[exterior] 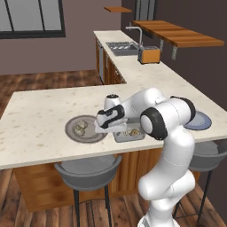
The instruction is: Place two dumplings into each of the tupperware containers and then place the containers in the fridge.
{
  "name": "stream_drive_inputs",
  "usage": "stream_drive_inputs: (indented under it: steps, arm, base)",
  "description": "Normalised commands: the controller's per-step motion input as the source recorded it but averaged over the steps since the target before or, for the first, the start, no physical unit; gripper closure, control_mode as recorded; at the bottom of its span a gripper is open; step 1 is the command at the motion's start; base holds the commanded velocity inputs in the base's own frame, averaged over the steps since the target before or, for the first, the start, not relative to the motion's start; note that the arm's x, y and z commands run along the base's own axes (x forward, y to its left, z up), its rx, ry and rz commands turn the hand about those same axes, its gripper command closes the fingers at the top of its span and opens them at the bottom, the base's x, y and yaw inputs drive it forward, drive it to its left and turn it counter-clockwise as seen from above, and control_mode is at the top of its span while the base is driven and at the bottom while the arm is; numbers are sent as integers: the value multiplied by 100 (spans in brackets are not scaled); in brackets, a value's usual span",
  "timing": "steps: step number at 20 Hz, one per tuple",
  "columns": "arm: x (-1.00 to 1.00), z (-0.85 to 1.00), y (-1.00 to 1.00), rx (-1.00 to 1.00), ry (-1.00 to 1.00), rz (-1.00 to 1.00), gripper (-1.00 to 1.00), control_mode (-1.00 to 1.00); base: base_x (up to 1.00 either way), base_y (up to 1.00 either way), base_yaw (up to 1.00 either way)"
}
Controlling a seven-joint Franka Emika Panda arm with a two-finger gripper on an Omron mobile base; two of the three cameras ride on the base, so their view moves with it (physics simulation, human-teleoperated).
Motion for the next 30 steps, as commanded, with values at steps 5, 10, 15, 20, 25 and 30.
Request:
stream_drive_inputs:
  steps: [5,10,15,20,25,30]
  arm:
    - [11,-35,8,0,-1,0,-100,-100]
    - [0,-8,0,0,0,0,-100,-100]
    - [0,-3,0,0,0,0,100,-100]
    - [0,-1,0,0,0,0,100,-100]
    - [0,0,-1,0,0,0,100,-100]
    - [-1,28,-13,0,0,0,100,-100]
  base:
    - [0,0,0]
    - [0,0,0]
    - [0,0,0]
    - [0,0,0]
    - [0,0,0]
    - [0,0,0]
